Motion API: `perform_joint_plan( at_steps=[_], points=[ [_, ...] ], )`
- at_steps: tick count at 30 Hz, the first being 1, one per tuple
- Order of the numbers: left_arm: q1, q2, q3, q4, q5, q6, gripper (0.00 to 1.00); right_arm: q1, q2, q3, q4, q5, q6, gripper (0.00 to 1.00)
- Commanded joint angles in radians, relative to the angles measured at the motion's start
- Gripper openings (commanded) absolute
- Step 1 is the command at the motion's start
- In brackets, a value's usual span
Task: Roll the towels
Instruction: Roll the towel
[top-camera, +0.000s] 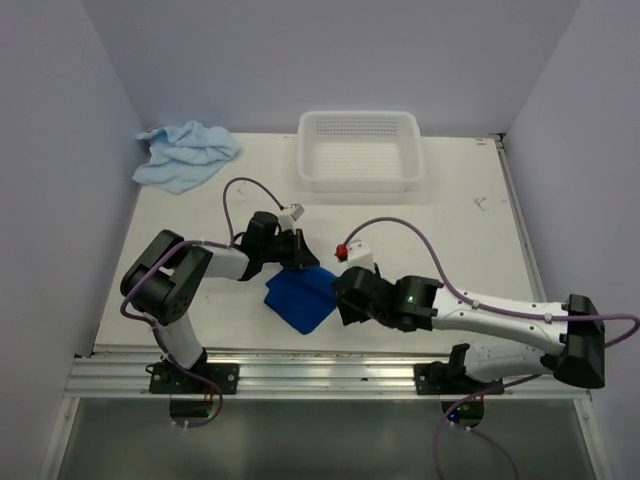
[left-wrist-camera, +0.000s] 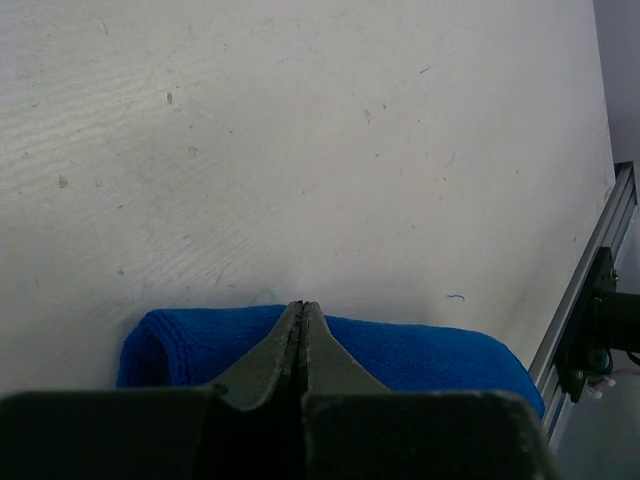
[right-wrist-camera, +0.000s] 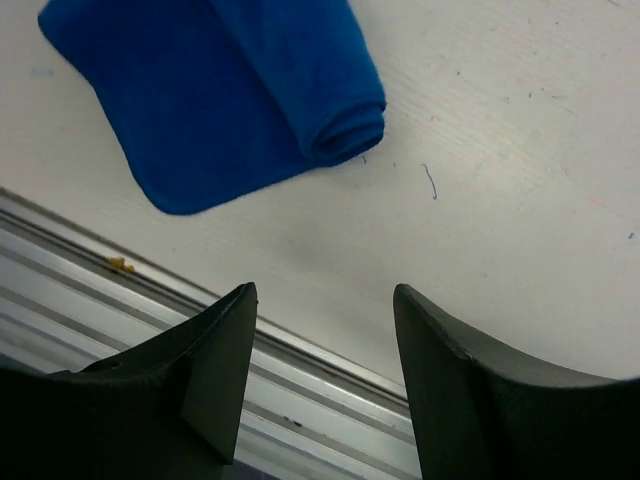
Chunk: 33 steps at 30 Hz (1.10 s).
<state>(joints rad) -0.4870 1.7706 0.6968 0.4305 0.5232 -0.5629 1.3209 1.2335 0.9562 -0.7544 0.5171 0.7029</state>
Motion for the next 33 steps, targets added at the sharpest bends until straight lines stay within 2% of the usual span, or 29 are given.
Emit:
perform_joint_plan(
  at_steps=[1, 6, 8, 13, 21, 28, 31, 33],
  points=[
    [0.001, -0.013, -0.046, -0.023, -0.078, 0.015, 0.0, -0.207, -0.075, -0.066, 0.232, -0.306, -0.054, 0.6],
    [-0.012, -0.039, -0.066, -0.01, -0.094, 0.011, 0.0, -0.45, -0.034, -0.083, 0.363, -0.56, -0.062, 0.6],
    [-0.016, -0.048, -0.077, -0.001, -0.097, 0.012, 0.0, -0.5, 0.006, -0.108, 0.436, -0.686, -0.045, 0.61],
    [-0.021, -0.066, -0.106, 0.02, -0.107, 0.011, 0.0, -0.563, 0.122, -0.125, 0.535, -0.831, -0.028, 0.61],
    [-0.024, -0.134, -0.163, 0.048, -0.126, 0.014, 0.0, -0.565, 0.224, -0.123, 0.553, -0.807, -0.055, 0.61],
    [-0.022, -0.183, -0.212, 0.065, -0.152, 0.031, 0.0, -0.566, 0.235, -0.122, 0.558, -0.805, -0.092, 0.62],
    [-0.024, -0.192, -0.218, 0.063, -0.158, 0.04, 0.0, -0.566, 0.183, -0.065, 0.462, -0.795, -0.121, 0.62],
    [-0.024, -0.2, -0.22, 0.063, -0.16, 0.044, 0.0, -0.571, 0.15, -0.024, 0.376, -0.734, -0.152, 0.63]
  ],
)
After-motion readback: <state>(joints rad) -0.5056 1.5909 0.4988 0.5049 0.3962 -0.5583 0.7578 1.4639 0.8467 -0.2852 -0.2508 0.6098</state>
